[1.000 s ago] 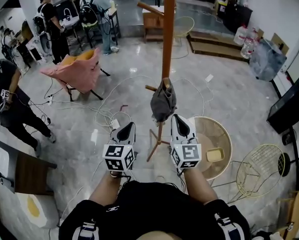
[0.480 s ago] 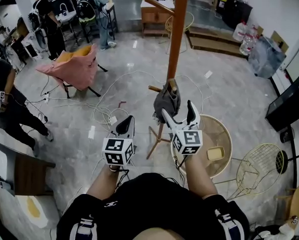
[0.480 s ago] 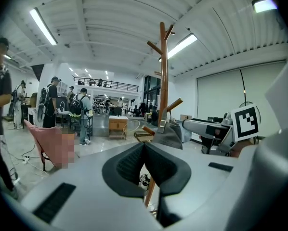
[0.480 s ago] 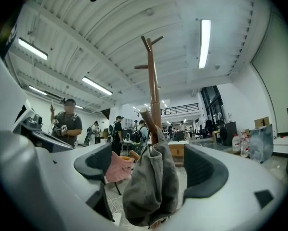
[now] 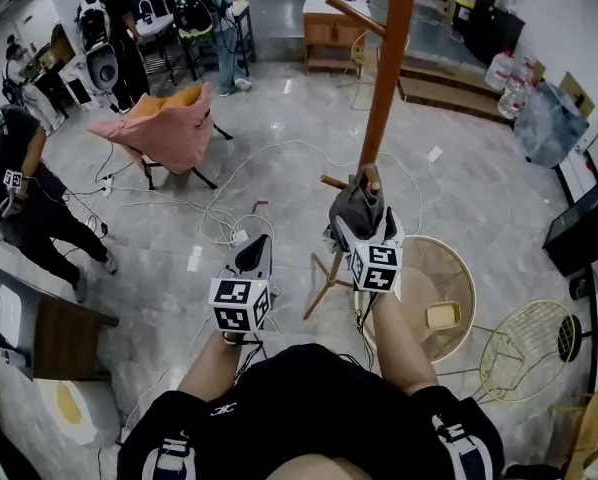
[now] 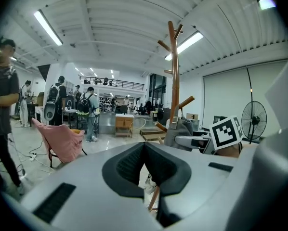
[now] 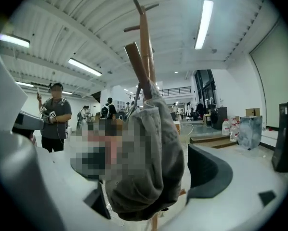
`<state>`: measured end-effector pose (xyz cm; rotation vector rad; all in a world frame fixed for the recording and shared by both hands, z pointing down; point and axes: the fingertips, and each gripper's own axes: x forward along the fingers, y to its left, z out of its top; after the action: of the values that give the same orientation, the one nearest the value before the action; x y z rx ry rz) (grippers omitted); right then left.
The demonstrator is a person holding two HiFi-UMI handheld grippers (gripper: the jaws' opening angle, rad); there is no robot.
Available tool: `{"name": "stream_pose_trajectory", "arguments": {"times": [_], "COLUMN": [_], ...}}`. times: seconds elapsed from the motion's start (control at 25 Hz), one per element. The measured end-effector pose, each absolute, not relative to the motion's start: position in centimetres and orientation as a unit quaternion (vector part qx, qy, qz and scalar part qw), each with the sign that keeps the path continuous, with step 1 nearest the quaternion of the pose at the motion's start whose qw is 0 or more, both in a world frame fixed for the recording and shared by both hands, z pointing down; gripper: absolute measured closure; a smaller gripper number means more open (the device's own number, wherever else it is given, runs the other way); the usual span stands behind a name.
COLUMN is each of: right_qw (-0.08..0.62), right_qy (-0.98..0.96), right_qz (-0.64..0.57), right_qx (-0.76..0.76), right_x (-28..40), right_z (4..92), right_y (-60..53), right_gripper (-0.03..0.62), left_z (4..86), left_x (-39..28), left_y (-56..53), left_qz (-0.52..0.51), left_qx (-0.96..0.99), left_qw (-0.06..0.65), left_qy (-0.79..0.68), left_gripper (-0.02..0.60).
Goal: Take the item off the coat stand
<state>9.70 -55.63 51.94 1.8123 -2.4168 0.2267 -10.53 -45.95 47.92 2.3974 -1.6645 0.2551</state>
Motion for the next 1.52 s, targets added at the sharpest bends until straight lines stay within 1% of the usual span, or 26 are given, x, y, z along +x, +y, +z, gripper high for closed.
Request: {"name": "stream_pose_trajectory", "arguments": {"times": [0.24,0.4,0.48,0.6,0.8,0.88,1.12,1.52], "right_qw": [0.078,0.052,0.045,0.055,0.09,0.094,0.075,0.027], "right_qy": [-0.777,-0.765,-0.765,-0.767,-0.767,-0.766,-0.766,-0.787], "right_qz": [0.131,0.192,0.212,0.235,0.195,0.183,0.16,0.075], "right_qx": [0.61,0.613,0.607,0.595,0.605,0.608,0.618,0.612], "right_x": [9.4,9.9,9.9,9.8,9.9,9.7,10.2,9.7], "right_z": [55.9,58.1,58.4,58.6,57.8,57.5,55.9,48.3], "right_y": [-56.8,-57.2,-57.4,-57.4,-56.6,-56.1,-54.3,-50.6], "right_gripper": [0.069,0.078,0.134,0.26,0.447,0.494,0.502,0.499], "left_z": [48.3,48.8,49.0,49.2,49.0,48.8,48.8,49.1], "left_x": [-12.2,-12.8,-13.0,-13.2,-12.9,-12.8,-12.3,-11.0], "left_y": [-45.9,-45.8,-45.9,-46.1,-46.0,-45.9,-45.3,-44.4], "left_qz": [0.089,0.09,0.09,0.091,0.088,0.087,0.085,0.084], "left_qx": [0.806,0.802,0.801,0.801,0.804,0.806,0.812,0.823], "left_qw": [0.112,0.114,0.116,0.117,0.114,0.113,0.111,0.115], "left_qy": [-0.575,-0.58,-0.581,-0.581,-0.577,-0.574,-0.567,-0.551], "left_gripper": [0.569,0.569,0.569,0.569,0.569,0.569,0.569,0.569]}}
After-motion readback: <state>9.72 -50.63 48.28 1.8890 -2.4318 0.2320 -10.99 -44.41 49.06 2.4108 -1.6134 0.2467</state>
